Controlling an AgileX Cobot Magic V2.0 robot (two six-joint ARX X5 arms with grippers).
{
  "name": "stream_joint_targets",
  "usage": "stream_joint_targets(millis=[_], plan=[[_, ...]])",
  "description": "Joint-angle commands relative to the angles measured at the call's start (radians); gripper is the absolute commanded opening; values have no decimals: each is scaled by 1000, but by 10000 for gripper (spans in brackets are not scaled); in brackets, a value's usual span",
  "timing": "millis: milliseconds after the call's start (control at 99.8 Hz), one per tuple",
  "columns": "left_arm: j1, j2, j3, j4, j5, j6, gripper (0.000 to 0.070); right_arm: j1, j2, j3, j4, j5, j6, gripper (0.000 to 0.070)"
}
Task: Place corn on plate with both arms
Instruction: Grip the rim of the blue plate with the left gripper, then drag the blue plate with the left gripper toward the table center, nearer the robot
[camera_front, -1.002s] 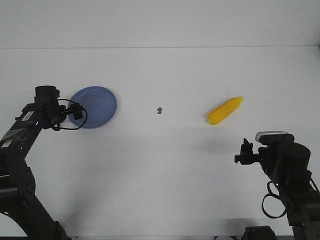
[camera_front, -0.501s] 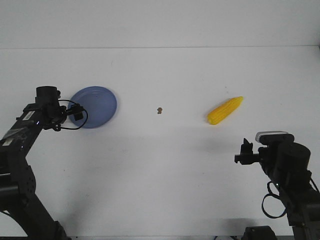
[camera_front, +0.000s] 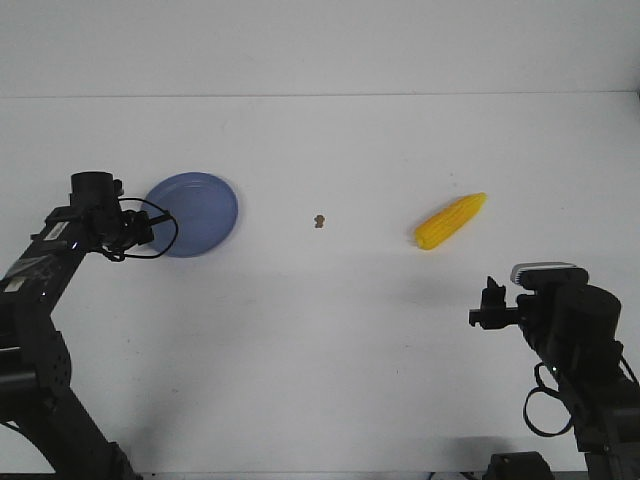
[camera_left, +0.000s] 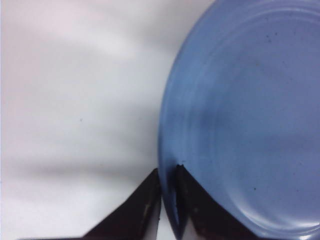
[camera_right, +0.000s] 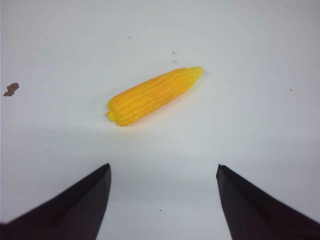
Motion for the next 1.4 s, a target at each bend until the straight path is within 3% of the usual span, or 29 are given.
stream_joint_targets(millis=[0,210,501,731,942,1202,1392], plan=[[3,22,18,-8,28,4,4,0,5,20,10,0,11,448],[15,-16,18,-9,197,-19,4,0,5,20,10,0,11,448],[14,-177,18,-40,355,-36,4,0,5,20,10,0,14,448],[-47,-269,16,-171,387,11,4,0,5,20,10,0,14,448],[-174,-286,10,-239,431,60,4,0,5,20,10,0,18,448],[-352,-286,-75,-229,431,87,12,0,5,20,10,-1,18,448],[-448,-286,-204,-124,431,83,12,0,5,20,10,0,18,448]])
